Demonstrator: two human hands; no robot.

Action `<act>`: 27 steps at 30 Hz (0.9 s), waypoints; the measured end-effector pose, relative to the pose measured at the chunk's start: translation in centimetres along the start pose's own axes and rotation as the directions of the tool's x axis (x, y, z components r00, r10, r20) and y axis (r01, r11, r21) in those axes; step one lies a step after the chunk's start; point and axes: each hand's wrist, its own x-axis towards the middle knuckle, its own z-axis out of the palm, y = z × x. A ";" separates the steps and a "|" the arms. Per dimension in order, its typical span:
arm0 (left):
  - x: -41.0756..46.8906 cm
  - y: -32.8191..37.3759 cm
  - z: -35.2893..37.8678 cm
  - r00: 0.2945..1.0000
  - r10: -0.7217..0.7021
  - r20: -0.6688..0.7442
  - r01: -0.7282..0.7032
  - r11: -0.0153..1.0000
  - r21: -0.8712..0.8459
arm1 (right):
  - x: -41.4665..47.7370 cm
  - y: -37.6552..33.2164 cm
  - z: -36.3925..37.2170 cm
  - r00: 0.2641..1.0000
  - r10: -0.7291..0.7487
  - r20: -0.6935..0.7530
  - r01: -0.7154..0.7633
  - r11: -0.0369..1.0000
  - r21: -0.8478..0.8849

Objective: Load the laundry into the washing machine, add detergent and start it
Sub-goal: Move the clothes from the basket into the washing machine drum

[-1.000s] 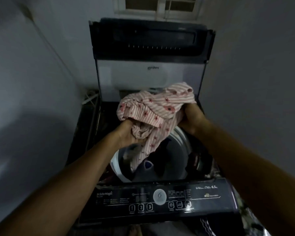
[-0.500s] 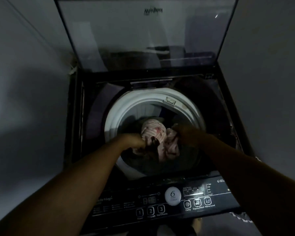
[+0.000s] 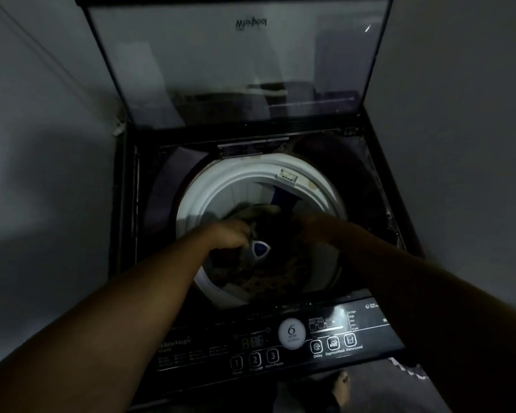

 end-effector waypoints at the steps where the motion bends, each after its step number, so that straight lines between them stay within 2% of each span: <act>1: -0.6 0.9 -0.5 0.999 0.021 -0.029 -0.022 1.000 -0.016 | -0.4 -0.4 -0.8 0.999 -0.009 -0.034 0.009 1.000 0.005; 5: -3.9 4.8 -2.6 0.975 0.124 -0.185 -0.133 0.991 -0.034 | -3.4 -1.3 -4.3 0.990 0.017 -0.138 -0.010 0.999 0.049; 9: -6.5 9.9 -4.0 0.898 0.274 -0.345 -0.301 0.953 -0.026 | -8.3 -0.1 -8.2 0.951 -0.029 -0.309 0.052 0.996 0.068; 11: -7.2 12.7 -4.5 0.874 0.302 -0.379 -0.343 0.938 -0.043 | -11.1 1.2 -9.8 0.918 -0.045 -0.394 0.082 0.994 0.078; 16: -7.3 22.5 -2.3 0.793 0.432 -0.429 -0.489 0.872 -0.026 | -18.5 8.0 -12.3 0.843 0.066 -0.533 0.055 0.976 0.208; 20: -5.9 30.5 2.8 0.764 0.514 -0.389 -0.561 0.828 -0.008 | -23.3 16.0 -11.6 0.810 0.202 -0.551 -0.001 0.939 0.344; 27: -0.2 39.9 15.1 0.820 0.540 -0.188 -0.550 0.835 -0.001 | -27.4 30.7 -4.9 0.794 0.371 -0.481 -0.087 0.853 0.514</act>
